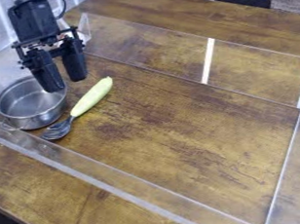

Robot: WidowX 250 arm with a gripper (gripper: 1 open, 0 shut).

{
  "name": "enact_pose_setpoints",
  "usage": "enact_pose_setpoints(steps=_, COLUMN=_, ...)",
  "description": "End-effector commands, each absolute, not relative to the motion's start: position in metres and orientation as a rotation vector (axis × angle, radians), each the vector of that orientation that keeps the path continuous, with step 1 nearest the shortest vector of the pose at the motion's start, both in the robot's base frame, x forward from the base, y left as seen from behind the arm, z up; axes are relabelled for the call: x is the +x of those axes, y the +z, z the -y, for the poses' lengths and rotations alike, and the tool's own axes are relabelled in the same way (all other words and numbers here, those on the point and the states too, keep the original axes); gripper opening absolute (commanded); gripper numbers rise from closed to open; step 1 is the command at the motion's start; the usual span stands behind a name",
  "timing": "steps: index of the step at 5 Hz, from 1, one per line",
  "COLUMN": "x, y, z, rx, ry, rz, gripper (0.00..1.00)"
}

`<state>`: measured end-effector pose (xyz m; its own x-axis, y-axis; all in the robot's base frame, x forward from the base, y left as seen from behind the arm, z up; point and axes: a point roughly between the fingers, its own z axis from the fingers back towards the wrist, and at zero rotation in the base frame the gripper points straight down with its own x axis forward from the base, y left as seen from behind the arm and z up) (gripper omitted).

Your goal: Move the green spoon to the left

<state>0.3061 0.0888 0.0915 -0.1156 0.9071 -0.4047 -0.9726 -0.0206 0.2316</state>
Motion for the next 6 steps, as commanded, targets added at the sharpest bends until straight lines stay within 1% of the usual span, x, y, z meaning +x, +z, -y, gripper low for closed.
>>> enact_pose_setpoints(steps=1, x=0.305, y=0.128, z=-0.082, rx=-0.214, ry=1.615, rz=-0.428, gripper=1.00)
enact_pose_setpoints(steps=2, x=0.305, y=0.141, z=-0.069, rx=-0.228, ry=1.604, rz=-0.426, gripper=1.00)
enact_pose_setpoints(steps=3, x=0.318, y=0.139, z=-0.059, rx=-0.235, ry=1.554, rz=-0.422, gripper=1.00)
enact_pose_setpoints(steps=4, x=0.339, y=0.139, z=-0.037, rx=-0.228, ry=1.462, rz=-0.414, gripper=1.00)
enact_pose_setpoints(steps=5, x=0.355, y=0.138, z=-0.006, rx=-0.209, ry=1.390, rz=-0.392, gripper=1.00)
enact_pose_setpoints(steps=6, x=0.362, y=0.135, z=0.015, rx=-0.179, ry=1.331, rz=-0.336, gripper=1.00)
